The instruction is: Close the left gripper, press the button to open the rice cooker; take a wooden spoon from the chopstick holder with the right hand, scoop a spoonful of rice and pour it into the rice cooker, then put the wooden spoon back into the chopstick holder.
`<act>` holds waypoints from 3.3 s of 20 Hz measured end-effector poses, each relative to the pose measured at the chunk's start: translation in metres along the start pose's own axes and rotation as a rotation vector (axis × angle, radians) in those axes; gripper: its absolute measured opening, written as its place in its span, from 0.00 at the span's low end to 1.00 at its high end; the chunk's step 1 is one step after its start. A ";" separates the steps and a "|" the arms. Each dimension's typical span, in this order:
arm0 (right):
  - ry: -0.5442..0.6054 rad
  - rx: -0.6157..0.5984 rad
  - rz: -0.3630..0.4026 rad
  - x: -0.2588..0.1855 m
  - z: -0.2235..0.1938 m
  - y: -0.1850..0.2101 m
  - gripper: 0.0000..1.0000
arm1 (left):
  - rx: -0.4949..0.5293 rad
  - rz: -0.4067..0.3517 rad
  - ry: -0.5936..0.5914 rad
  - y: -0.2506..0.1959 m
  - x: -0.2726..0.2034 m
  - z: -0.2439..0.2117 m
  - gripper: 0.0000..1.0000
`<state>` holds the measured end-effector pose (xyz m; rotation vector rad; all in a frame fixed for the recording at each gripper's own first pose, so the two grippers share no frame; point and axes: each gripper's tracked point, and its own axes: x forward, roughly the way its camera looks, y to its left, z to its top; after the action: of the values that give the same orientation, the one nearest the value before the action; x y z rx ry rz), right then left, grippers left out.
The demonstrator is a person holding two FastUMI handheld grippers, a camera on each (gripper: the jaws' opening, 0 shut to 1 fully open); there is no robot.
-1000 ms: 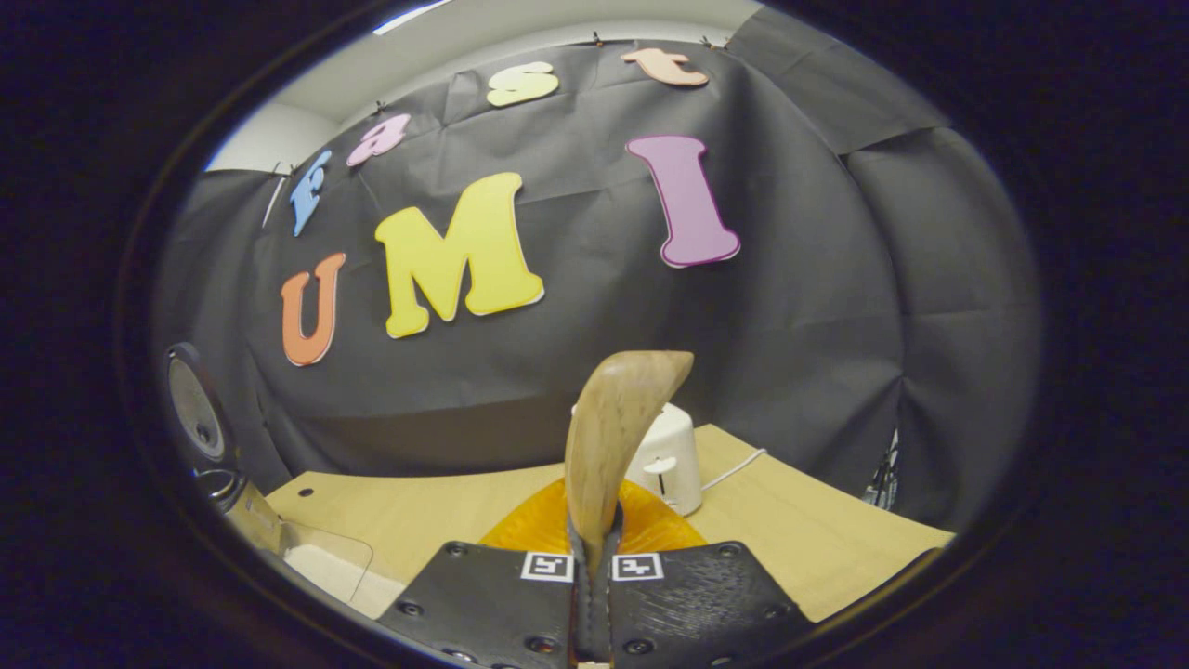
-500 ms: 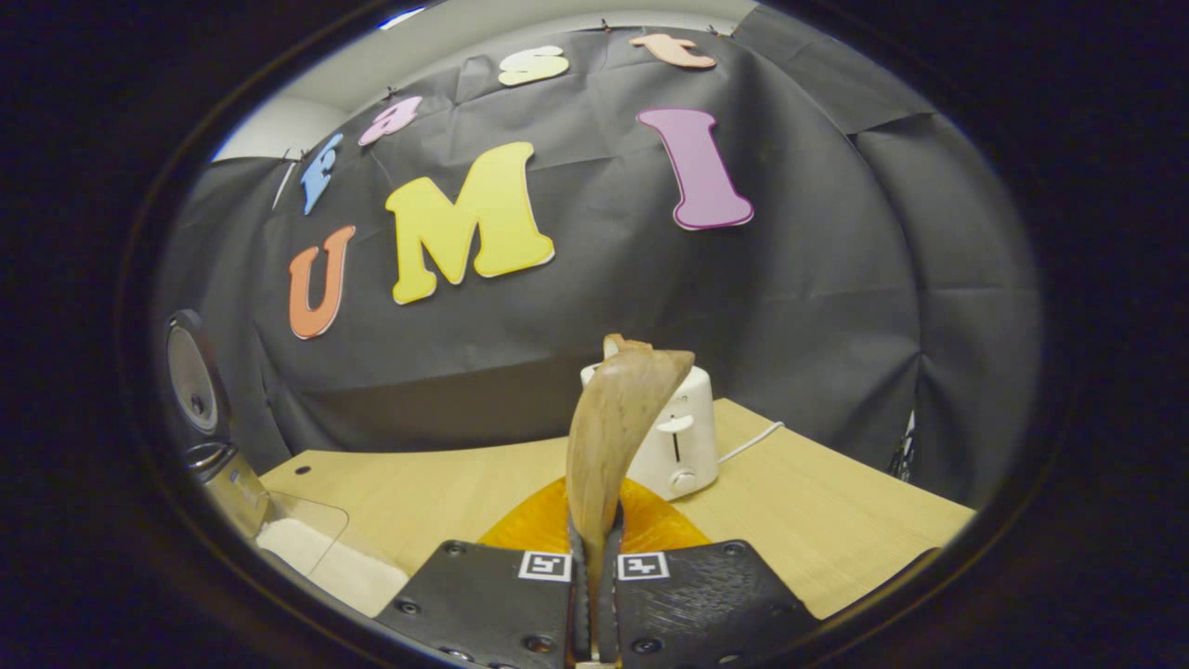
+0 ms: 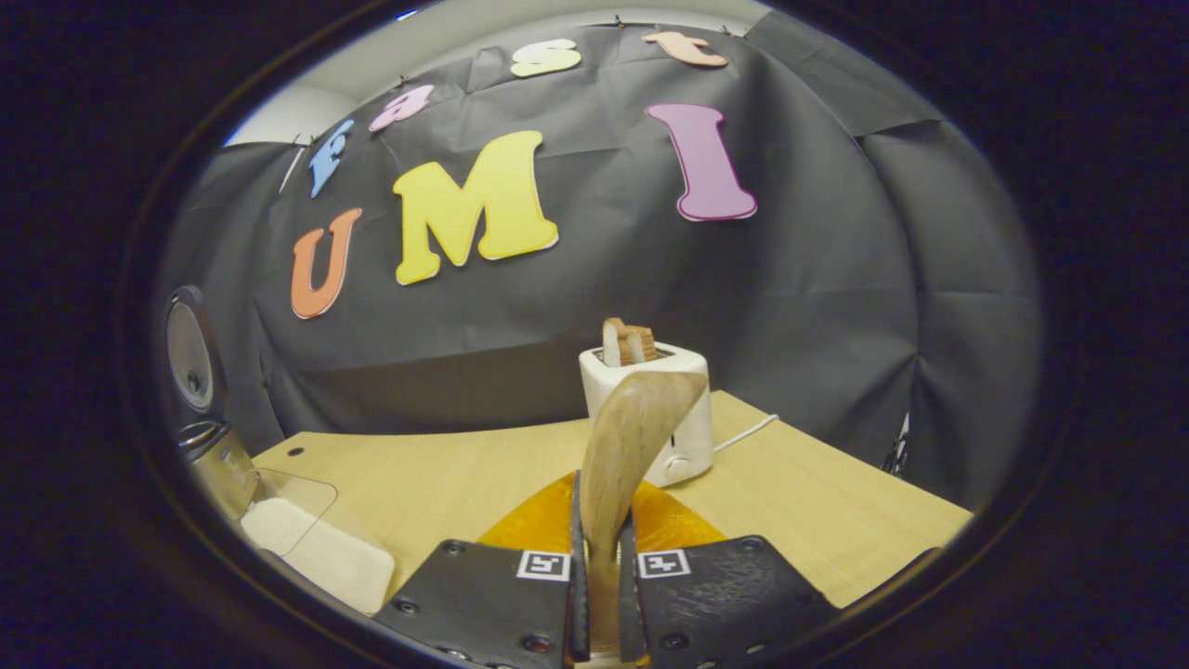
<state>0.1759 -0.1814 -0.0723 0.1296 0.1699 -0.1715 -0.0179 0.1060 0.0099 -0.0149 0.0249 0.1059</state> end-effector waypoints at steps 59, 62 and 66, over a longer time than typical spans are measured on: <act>-0.167 -0.041 0.207 -0.175 0.022 0.008 0.92 | -0.049 0.184 0.295 0.087 0.250 0.118 0.97; -0.174 -0.059 0.224 -0.181 0.022 0.018 0.92 | -0.054 0.151 0.266 0.078 0.232 0.112 0.97; -0.188 -0.072 0.246 -0.189 0.024 0.032 0.95 | -0.056 0.133 0.260 0.064 0.199 0.100 0.98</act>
<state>0.0015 -0.1231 -0.0115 0.0608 -0.0279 0.0681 0.1758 0.1925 0.1035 -0.0833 0.2825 0.2376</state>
